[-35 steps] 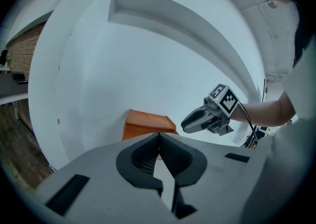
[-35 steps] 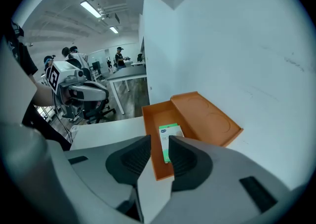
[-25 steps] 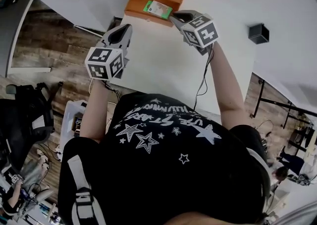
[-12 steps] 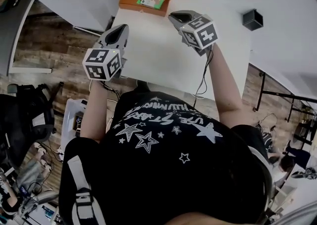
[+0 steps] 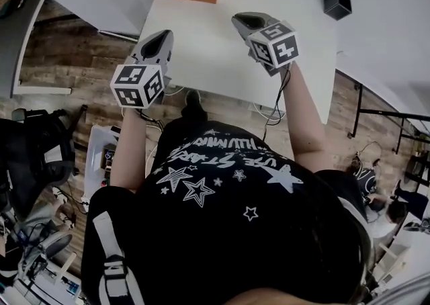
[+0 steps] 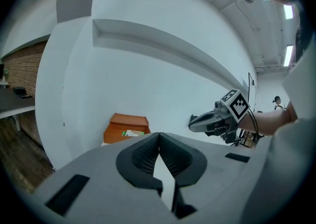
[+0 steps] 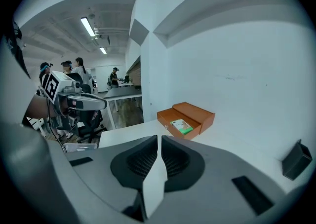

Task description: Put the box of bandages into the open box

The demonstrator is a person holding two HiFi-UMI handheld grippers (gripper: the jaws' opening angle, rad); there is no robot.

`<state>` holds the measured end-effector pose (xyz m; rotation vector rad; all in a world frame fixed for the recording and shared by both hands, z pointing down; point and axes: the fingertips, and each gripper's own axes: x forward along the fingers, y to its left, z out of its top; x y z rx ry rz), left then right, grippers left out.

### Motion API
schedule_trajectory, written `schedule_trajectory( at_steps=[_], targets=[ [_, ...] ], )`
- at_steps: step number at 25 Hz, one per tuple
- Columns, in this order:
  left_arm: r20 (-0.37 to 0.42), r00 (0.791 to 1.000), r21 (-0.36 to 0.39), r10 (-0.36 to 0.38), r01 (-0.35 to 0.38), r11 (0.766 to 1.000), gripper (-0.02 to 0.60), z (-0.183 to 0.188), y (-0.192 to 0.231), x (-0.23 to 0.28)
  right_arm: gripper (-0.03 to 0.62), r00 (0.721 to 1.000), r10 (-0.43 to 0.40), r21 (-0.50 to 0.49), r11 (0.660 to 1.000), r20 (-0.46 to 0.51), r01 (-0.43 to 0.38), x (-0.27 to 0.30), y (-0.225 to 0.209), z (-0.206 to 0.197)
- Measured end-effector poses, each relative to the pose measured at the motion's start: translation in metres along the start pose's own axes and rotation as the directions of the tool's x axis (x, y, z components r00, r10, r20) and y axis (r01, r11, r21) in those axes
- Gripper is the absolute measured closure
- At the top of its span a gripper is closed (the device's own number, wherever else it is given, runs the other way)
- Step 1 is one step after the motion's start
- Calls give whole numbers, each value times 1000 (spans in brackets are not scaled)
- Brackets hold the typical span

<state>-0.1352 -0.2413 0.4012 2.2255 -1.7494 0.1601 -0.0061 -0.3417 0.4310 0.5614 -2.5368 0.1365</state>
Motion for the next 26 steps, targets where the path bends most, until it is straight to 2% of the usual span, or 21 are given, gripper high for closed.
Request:
schedule_trajectory(
  at_steps=[14,19,26],
  targets=[
    [-51,999,8,-9,10,1000,561,-49,-86,-56,537,1000,-4,106,994,7,3,-81,48,-84],
    [-52,999,2,-15,15,1000,561,-63,-100,-77,537,1000,-4,120,993,-12,5,-98,71,-106],
    [-69,997,-10,-22,21,1000,561,-88,-125,-82,537,1000,-7,152,988,-13,9,-115,77,-138]
  ],
)
